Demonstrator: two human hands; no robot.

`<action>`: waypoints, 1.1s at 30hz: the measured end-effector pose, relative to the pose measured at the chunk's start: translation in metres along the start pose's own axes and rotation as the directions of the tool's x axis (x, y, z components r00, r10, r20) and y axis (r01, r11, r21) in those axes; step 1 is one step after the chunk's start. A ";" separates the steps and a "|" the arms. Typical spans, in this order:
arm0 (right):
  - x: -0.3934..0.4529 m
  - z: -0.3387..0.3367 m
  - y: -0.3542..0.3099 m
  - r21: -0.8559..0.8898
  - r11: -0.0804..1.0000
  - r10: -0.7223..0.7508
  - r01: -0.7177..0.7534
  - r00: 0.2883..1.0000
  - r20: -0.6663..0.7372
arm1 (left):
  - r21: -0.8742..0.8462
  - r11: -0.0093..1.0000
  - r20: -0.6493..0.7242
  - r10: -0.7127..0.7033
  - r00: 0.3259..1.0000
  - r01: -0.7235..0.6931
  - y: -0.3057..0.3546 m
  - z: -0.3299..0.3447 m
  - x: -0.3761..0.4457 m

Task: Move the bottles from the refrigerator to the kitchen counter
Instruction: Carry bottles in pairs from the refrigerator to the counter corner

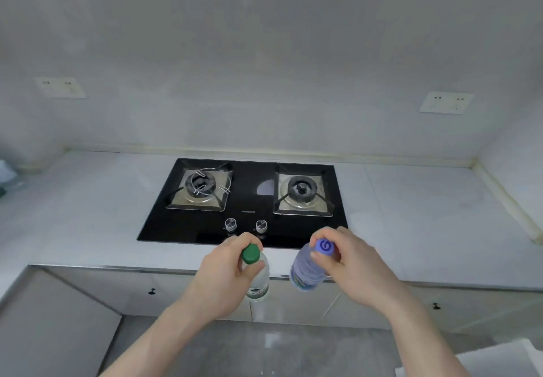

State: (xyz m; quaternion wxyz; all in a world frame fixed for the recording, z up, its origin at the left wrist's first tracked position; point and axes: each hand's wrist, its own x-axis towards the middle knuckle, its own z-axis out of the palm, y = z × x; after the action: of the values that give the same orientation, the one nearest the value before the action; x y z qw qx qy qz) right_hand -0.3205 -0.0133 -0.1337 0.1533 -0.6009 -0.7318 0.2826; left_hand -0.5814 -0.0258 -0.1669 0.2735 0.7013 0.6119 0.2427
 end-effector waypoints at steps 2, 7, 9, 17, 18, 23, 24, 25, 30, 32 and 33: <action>0.020 0.021 -0.033 -0.015 0.998 -0.054 0.055 0.998 0.036 | -0.003 0.999 -0.040 -0.038 0.998 0.038 -0.029 -0.026 -0.010; 0.061 0.072 -0.107 -0.042 0.985 -0.161 0.167 0.979 0.121 | -0.003 0.994 -0.144 -0.109 0.983 0.110 -0.091 -0.081 -0.037; 0.074 0.088 -0.132 -0.046 0.976 -0.201 0.211 0.967 0.153 | 0.000 0.990 -0.178 -0.138 0.974 0.140 -0.110 -0.098 -0.047; 0.136 0.152 -0.230 -0.017 0.922 -0.360 0.387 0.871 0.335 | -0.033 0.943 -0.342 -0.322 0.883 0.331 -0.183 -0.160 -0.088; 0.147 0.163 -0.245 -0.004 0.911 -0.382 0.412 0.849 0.365 | -0.047 0.934 -0.366 -0.346 0.864 0.354 -0.194 -0.169 -0.093; 0.189 0.206 -0.293 0.023 0.869 -0.449 0.494 0.771 0.452 | -0.066 0.884 -0.413 -0.446 0.794 0.462 -0.234 -0.199 -0.100; 0.199 0.215 -0.303 0.032 0.862 -0.462 0.506 0.758 0.460 | -0.067 0.876 -0.422 -0.458 0.782 0.477 -0.243 -0.206 -0.100; 0.208 0.223 -0.311 0.043 0.857 -0.470 0.513 0.746 0.471 | -0.074 0.867 -0.430 -0.474 0.769 0.493 -0.250 -0.212 -0.098; 0.265 0.258 -0.362 0.085 0.816 -0.533 0.572 0.686 0.496 | -0.061 0.819 -0.464 -0.529 0.711 0.570 -0.293 -0.259 -0.081; 0.288 0.267 -0.378 0.093 0.797 -0.558 0.597 0.669 0.490 | -0.053 0.808 -0.483 -0.535 0.693 0.587 -0.308 -0.278 -0.071; 0.298 0.270 -0.387 0.099 0.791 -0.566 0.604 0.660 0.494 | -0.048 0.805 -0.490 -0.535 0.688 0.592 -0.315 -0.286 -0.067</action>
State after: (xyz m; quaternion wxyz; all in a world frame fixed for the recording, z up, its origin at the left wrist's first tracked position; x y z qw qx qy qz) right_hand -0.8483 0.1670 -0.1511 0.0193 -0.2446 -0.9093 0.3363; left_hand -1.0119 -0.0350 -0.1727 0.1338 0.4105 0.8583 0.2774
